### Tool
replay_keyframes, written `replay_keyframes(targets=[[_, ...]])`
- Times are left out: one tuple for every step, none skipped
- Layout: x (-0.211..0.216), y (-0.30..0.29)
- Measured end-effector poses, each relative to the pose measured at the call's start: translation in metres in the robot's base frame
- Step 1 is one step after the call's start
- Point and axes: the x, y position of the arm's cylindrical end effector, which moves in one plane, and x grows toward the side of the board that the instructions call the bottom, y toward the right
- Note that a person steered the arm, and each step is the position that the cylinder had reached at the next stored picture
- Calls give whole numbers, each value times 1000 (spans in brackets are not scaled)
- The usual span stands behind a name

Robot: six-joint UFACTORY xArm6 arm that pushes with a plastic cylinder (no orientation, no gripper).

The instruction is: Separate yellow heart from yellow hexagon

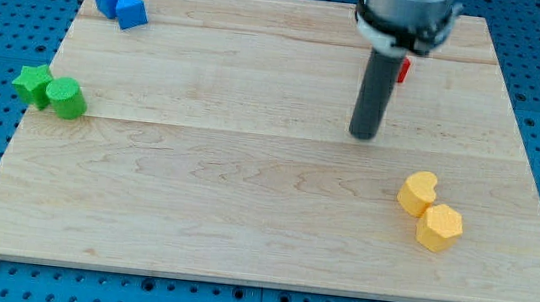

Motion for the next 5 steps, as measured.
replay_keyframes(targets=[[77, 2], [114, 19], [107, 51], [83, 56], [60, 47]])
